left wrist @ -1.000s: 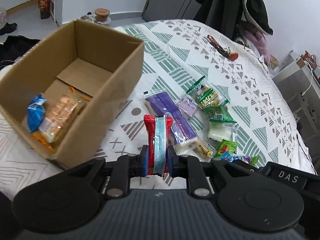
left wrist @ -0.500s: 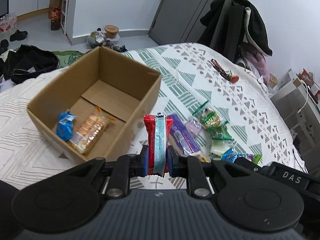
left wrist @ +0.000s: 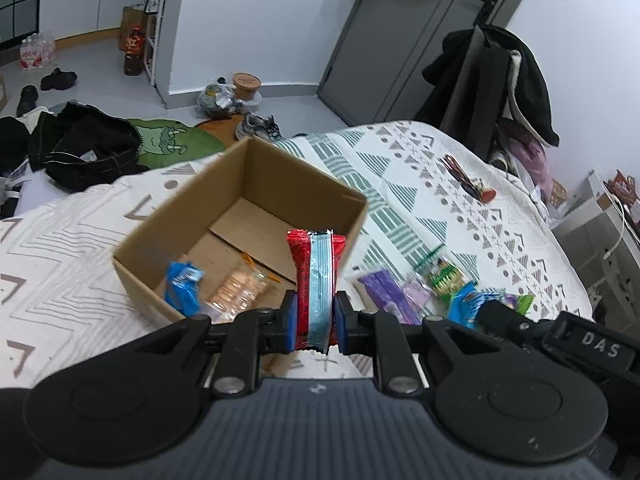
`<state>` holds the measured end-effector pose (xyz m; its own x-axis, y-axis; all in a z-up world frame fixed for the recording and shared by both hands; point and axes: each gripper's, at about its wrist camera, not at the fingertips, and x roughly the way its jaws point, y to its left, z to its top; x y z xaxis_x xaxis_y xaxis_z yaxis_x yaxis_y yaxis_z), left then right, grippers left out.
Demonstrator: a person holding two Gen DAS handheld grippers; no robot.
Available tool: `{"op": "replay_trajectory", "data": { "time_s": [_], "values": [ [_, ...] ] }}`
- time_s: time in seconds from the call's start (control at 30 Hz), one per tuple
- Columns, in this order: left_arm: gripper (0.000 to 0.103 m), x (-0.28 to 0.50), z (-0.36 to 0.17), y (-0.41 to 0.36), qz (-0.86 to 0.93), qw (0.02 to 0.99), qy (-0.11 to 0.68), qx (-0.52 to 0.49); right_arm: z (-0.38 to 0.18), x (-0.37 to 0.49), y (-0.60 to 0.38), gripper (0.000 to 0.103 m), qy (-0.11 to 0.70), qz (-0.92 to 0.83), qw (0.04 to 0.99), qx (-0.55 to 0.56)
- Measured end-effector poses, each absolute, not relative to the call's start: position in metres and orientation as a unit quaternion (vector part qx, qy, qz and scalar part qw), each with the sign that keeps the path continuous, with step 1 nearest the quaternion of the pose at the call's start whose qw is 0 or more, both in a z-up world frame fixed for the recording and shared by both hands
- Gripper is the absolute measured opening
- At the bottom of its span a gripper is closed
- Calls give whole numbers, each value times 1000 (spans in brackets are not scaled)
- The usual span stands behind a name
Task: Organize snacks
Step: 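Carry both snacks over the box and open both tools to drop them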
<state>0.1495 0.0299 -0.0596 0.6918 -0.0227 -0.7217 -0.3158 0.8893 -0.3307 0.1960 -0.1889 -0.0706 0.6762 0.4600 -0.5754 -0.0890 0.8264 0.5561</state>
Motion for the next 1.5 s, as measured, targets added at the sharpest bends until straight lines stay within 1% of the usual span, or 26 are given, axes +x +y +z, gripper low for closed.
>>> {"op": "replay_trajectory", "data": {
  "time_s": [0.47, 0.87, 0.93, 1.23, 1.3, 1.33, 1.37, 1.4, 1.43, 1.47, 1.5],
  "values": [
    [18, 160, -66, 74, 108, 887, 380, -238, -66, 212, -149, 19, 368, 180, 877, 250],
    [19, 173, -79, 106, 128, 876, 393, -248, -80, 228, -109, 19, 385, 214, 865, 243],
    [22, 173, -78, 109, 127, 877, 391, -248, -83, 229, -104, 19, 388, 218, 863, 241],
    [23, 168, -75, 126, 138, 873, 395, -253, -82, 237, -78, 20, 393, 239, 855, 239],
    [26, 165, -72, 131, 146, 871, 397, -252, -81, 239, -73, 26, 396, 245, 851, 242],
    [29, 164, -70, 133, 150, 870, 397, -251, -80, 239, -73, 31, 395, 243, 851, 245],
    [31, 163, -68, 134, 153, 870, 397, -249, -80, 238, -74, 48, 393, 242, 851, 248],
    [39, 162, -65, 135, 156, 870, 396, -247, -79, 236, -77, 60, 389, 244, 852, 251],
    [48, 160, -62, 136, 160, 871, 394, -244, -78, 234, -80, 61, 384, 243, 855, 251],
    [53, 159, -59, 135, 163, 872, 392, -242, -77, 231, -85, 61, 381, 240, 857, 251],
    [61, 157, -57, 133, 167, 874, 388, -241, -77, 232, -88, 61, 383, 237, 857, 252]
  ]
}}
